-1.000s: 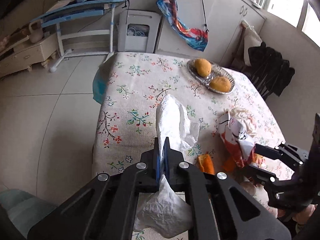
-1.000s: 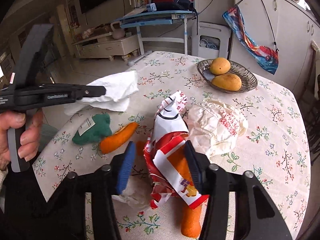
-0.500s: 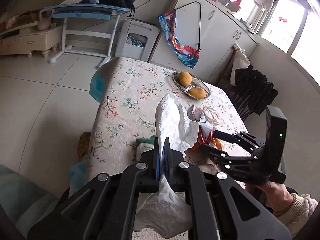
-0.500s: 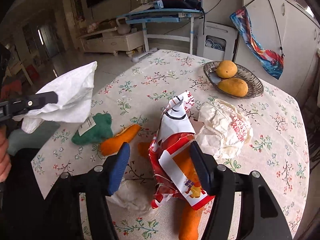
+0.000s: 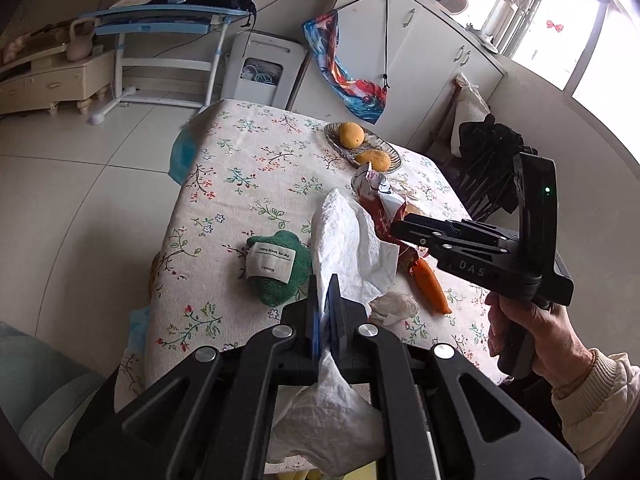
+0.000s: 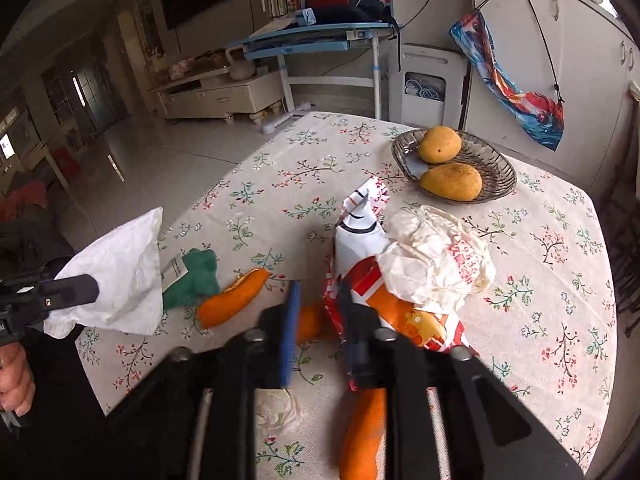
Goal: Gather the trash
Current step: 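Lift the wrapper with the right tool while the left tool holds the tissue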
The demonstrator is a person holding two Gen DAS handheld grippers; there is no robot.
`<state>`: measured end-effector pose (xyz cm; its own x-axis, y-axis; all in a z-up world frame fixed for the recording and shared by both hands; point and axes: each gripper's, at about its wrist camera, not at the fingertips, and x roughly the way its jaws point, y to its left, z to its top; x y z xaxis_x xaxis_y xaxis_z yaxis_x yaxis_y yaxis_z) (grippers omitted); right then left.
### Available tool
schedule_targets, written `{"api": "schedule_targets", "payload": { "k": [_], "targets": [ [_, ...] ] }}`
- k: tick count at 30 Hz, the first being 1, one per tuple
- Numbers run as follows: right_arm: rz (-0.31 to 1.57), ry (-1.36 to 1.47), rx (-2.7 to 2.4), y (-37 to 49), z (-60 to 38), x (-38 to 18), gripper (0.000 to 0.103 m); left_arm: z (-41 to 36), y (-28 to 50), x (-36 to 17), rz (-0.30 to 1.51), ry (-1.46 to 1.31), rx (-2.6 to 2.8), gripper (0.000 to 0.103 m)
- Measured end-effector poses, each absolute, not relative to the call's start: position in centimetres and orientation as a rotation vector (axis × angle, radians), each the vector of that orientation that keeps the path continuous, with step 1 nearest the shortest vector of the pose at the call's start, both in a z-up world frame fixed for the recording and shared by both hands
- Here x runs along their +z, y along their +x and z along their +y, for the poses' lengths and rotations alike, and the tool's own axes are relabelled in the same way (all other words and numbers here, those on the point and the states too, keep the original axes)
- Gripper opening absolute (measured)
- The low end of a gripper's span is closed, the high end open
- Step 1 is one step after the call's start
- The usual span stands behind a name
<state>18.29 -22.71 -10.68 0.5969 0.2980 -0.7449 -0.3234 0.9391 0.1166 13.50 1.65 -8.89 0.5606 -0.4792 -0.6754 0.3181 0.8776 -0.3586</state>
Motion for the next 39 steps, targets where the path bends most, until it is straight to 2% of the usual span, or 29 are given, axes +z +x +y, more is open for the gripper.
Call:
{"api": "schedule_targets", "payload": {
  "k": [1, 6, 8, 11, 12, 16, 29, 39],
  "targets": [
    [0.845, -0.059, 0.346, 18.5, -22.2, -10.7, 0.061, 1.7, 13.5, -8.9, 0.855, -0.205, -0.474, 0.005],
    [0.879, -0.194, 0.293, 21.0, -19.7, -12.2, 0.061, 1.7, 13.3, -8.9, 0.859, -0.204, -0.472, 0.005],
    [0.899, -0.23, 0.281, 21.9, -19.4, -13.1, 0.057, 1.6, 13.3, -9.0, 0.859, -0.202, -0.473, 0.005],
    [0.905, -0.232, 0.267, 22.5, -20.2, -13.2, 0.027, 1.6, 13.3, -9.1, 0.858, -0.202, -0.473, 0.005],
    [0.908, -0.205, 0.274, 22.6, -20.7, -12.9, 0.007, 1.6, 13.3, -9.1, 0.858, -0.204, -0.473, 0.005],
    [0.877, -0.069, 0.308, 21.9, -22.7, -11.3, 0.002, 1.6, 13.3, -9.2, 0.858, -0.209, -0.473, 0.005],
    [0.685, 0.389, 0.499, 15.5, -25.7, -5.0, 0.002, 1.9, 12.0, -7.9, 0.833, -0.207, -0.467, 0.005],
    [0.589, 0.488, 0.551, 8.5, -27.2, -1.9, 0.002, 2.0, 8.5, -4.2, 0.754, -0.192, -0.48, 0.005]
  ]
}}
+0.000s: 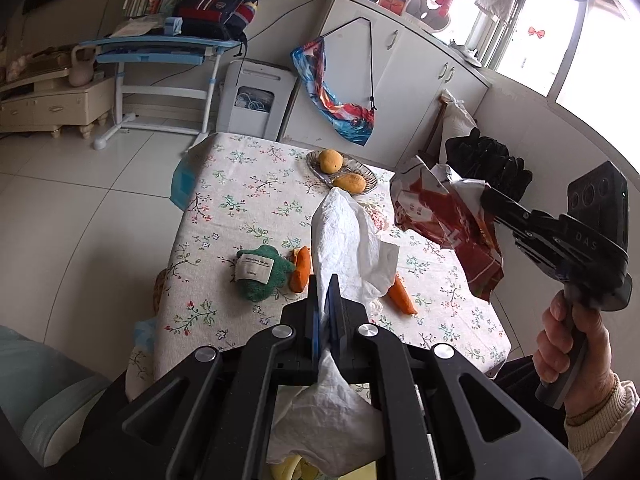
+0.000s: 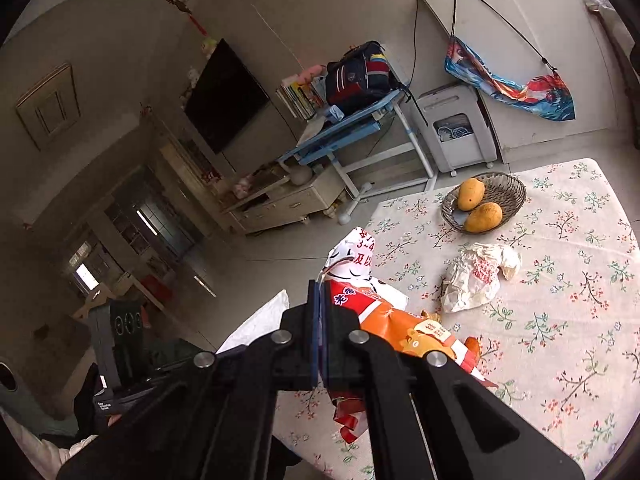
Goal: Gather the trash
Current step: 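Lift the wrapper with the right tool while the left tool holds the tissue, then carry the wrapper over the yellow basin and open the right tool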
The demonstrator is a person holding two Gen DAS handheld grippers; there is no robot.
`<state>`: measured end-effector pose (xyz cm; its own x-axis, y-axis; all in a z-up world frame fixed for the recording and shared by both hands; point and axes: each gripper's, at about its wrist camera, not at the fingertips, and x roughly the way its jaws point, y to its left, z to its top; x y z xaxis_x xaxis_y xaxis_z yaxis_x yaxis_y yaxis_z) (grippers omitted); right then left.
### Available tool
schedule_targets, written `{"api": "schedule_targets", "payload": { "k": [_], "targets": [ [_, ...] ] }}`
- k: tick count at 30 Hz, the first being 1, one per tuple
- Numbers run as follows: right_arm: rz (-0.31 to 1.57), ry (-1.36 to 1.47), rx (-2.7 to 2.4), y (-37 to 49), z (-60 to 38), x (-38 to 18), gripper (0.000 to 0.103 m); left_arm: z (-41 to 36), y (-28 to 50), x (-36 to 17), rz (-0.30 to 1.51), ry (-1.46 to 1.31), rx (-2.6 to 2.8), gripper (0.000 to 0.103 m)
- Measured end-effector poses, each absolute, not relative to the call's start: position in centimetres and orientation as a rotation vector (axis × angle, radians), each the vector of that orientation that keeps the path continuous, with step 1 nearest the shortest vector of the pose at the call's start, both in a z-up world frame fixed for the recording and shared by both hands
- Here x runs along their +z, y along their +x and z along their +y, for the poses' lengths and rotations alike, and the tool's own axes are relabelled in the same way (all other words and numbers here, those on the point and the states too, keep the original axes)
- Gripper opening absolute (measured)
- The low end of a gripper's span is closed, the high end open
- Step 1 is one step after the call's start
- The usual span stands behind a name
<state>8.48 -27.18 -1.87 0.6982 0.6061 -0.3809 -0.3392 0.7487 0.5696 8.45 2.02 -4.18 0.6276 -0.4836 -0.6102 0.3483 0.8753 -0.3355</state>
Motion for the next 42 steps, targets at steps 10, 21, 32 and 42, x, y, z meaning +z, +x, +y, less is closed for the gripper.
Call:
{"api": "schedule_targets", "payload": {
  "k": [10, 21, 32, 42],
  "targets": [
    [0.634, 0.539, 0.562, 1.0, -26.8, -3.6, 0.002, 1.6, 3.6, -1.7, 0.703, -0.134, -0.493, 0.005],
    [0.865, 0.557, 0.569, -5.4, -23.8, -10.4, 0.002, 0.9, -1.7, -0.4, 0.675, -0.074, -0.518, 0.005],
    [0.997, 0.483, 0.476, -7.4, -23.4, -13.8, 0.045, 0.5, -4.7, -0.2, 0.681, -0.041, -0.536, 0.005],
    [0.716, 0.467, 0.308, -9.3, -26.2, -10.1, 0.068, -1.2, -7.1, -3.0, 0.784, 0.03, -0.562, 0.005]
  ]
}}
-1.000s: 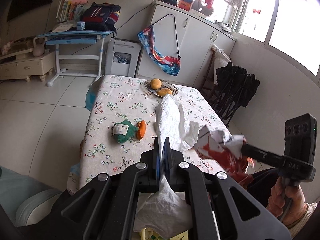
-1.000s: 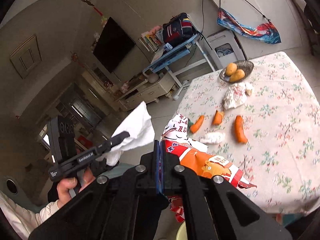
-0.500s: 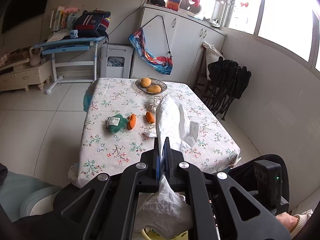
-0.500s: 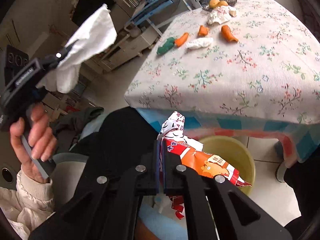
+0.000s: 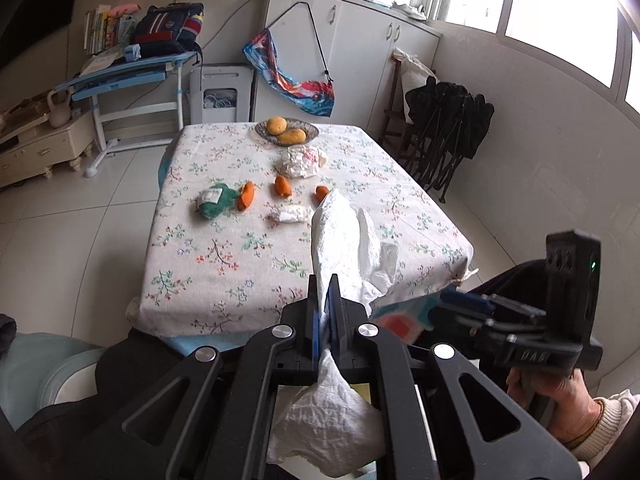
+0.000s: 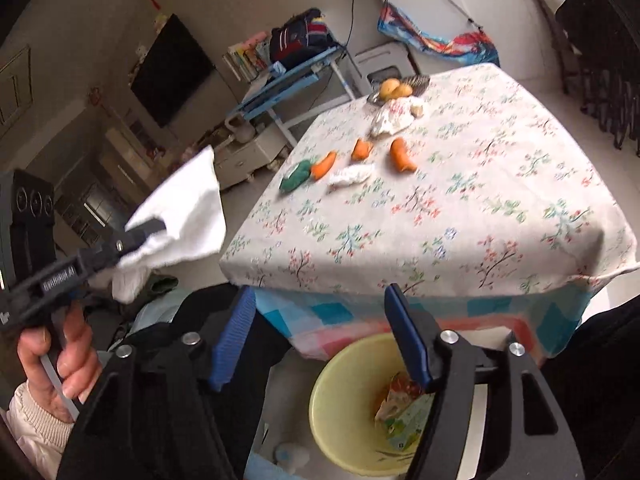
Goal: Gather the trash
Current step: 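Carry the wrapper over the yellow basin and open the right tool, then carry the white tissue over the basin and open the left tool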
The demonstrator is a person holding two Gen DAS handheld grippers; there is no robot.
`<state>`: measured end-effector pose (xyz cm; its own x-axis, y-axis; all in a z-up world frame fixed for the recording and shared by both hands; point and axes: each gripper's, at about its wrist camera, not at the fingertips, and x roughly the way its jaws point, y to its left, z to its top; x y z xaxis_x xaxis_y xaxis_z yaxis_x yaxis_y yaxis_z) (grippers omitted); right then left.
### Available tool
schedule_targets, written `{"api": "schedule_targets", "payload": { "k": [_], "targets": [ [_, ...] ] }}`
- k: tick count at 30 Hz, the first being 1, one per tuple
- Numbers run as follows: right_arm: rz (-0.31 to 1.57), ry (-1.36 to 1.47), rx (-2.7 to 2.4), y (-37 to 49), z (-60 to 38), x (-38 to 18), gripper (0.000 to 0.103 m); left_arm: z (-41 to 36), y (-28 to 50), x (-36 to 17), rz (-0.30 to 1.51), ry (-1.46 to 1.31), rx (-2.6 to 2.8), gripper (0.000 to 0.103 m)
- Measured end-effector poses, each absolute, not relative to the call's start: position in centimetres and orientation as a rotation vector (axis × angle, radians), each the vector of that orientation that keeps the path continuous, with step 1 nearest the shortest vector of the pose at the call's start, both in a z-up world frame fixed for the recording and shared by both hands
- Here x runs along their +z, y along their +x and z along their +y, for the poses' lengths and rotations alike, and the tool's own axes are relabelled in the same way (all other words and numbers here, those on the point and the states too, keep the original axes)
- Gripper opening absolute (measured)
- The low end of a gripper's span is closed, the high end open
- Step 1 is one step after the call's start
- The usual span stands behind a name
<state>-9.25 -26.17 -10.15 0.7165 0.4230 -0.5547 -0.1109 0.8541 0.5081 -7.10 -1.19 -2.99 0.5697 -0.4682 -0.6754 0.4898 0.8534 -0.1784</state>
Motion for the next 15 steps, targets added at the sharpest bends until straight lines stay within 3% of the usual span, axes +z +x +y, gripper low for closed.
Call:
{"api": "schedule_targets", "payload": {
  "k": [10, 12, 15],
  "targets": [
    [0.608, 0.511, 0.237, -10.1, -28.2, -9.5, 0.069, -4.5, -9.8, -9.1, 1.02, 0.203, -0.654, 0.006],
    [0.605, 0.508, 0.233, -10.1, -28.3, -9.6, 0.07, -4.7, -10.1, -10.2, 1.046, 0.232, -0.647, 0.011],
    [0.606, 0.512, 0.222, -9.9, -28.5, -9.8, 0.072, -4.6, -10.3, -10.4, 1.043, 0.242, -0.628, 0.03]
  ]
}}
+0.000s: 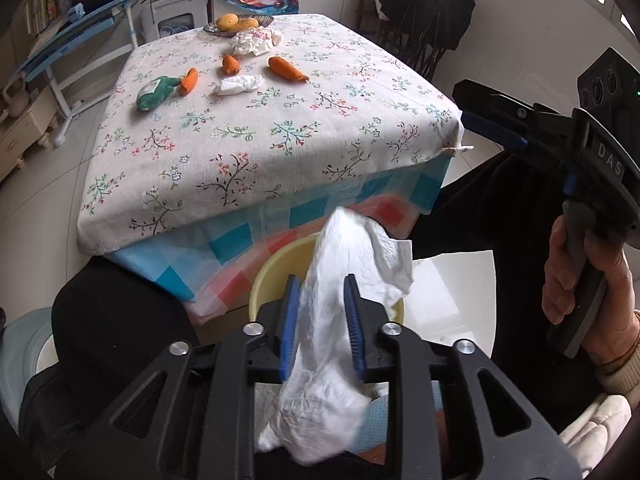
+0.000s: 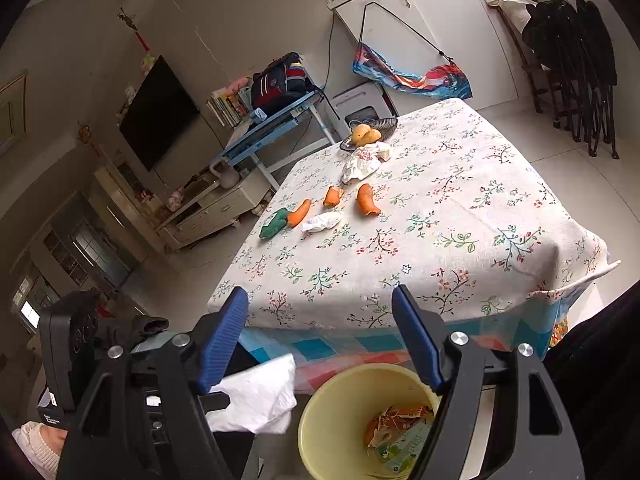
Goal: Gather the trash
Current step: 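Carry the white tissue over the basin and open the left tool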
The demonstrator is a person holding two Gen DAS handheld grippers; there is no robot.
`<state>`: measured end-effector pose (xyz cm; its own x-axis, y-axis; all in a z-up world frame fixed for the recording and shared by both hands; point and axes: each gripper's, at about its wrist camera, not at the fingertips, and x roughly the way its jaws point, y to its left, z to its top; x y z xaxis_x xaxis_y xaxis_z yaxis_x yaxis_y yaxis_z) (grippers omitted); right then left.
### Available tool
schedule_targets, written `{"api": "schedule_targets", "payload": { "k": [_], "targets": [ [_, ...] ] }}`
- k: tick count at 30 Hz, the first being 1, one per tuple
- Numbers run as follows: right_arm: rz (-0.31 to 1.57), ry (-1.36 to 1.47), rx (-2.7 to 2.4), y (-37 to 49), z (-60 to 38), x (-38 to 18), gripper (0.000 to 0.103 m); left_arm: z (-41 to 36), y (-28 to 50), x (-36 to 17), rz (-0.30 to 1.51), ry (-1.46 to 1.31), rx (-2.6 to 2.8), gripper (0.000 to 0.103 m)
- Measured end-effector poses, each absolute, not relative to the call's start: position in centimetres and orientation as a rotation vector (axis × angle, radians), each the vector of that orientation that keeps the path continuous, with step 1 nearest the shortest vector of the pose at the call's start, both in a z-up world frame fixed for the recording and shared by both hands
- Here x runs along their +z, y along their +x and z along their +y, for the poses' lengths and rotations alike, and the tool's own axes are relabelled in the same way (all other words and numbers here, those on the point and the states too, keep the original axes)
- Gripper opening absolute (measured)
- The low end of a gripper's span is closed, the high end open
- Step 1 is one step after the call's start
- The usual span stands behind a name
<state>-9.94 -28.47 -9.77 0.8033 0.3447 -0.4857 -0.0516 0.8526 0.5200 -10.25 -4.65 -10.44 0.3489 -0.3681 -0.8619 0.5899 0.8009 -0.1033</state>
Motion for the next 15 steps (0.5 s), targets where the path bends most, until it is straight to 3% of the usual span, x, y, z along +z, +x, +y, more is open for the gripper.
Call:
{"api": "schedule_targets", "payload": {
  "k": [2, 5, 15],
  "targets": [
    [0.61, 0.512, 0.223, -10.0, -28.5, -9.8, 0.072, -4.4, -10.4, -9.7, 1.01, 0.233, -0.632, 0.042],
    [0.614, 0.491, 0.225, -10.0, -28.1, -9.7, 0.072, -4.0, -10.3, -8.5, 0.957, 0.222, -0.611, 0.048],
    [0.623, 0.444, 0.224, -10.2, -27.4, -9.7, 0.075, -2.4, -10.3, -4.8, 0.743, 0.204, -0.464, 0.062]
  ]
}}
